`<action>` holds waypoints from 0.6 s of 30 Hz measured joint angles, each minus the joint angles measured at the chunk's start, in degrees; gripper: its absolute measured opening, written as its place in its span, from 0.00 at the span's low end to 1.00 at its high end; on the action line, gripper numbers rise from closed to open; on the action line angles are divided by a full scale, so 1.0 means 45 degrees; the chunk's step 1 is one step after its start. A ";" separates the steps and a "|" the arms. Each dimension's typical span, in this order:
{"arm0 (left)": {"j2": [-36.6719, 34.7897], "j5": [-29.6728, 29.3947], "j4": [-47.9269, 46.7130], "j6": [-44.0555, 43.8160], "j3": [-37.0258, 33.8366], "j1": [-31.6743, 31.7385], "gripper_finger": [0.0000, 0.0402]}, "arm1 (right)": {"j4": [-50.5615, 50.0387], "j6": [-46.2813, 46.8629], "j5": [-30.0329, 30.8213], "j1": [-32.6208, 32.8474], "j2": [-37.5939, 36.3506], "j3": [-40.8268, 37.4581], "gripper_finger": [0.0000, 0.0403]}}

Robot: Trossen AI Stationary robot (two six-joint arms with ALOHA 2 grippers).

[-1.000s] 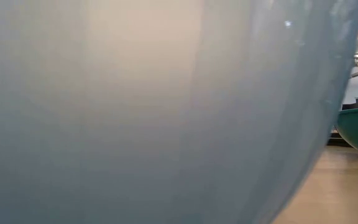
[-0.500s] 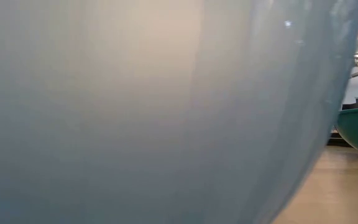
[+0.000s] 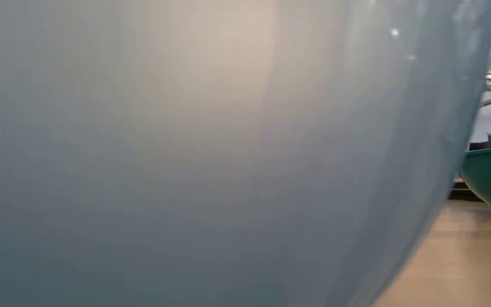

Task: Place and stack bowls onto a shelf
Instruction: Put the orange bowl on the shelf

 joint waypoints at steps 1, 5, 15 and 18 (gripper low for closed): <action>0.0142 -0.0007 -0.0007 0.0181 0.0000 0.0000 0.22 | -0.0004 -0.0005 0.0000 0.0000 0.0000 0.0001 0.36; 0.0891 -0.0005 -0.0068 0.1101 0.0367 0.0015 0.22 | -0.0004 0.0009 0.0002 0.0000 0.0000 0.0000 0.36; 0.2642 -0.0024 -0.0499 0.4273 0.2187 0.0580 0.22 | -0.0004 0.0026 0.0005 0.0000 0.0000 0.0002 0.36; 0.2983 0.0115 -0.0530 0.5007 0.2225 0.0861 0.22 | -0.0005 0.0007 0.0005 0.0000 0.0000 0.0002 0.36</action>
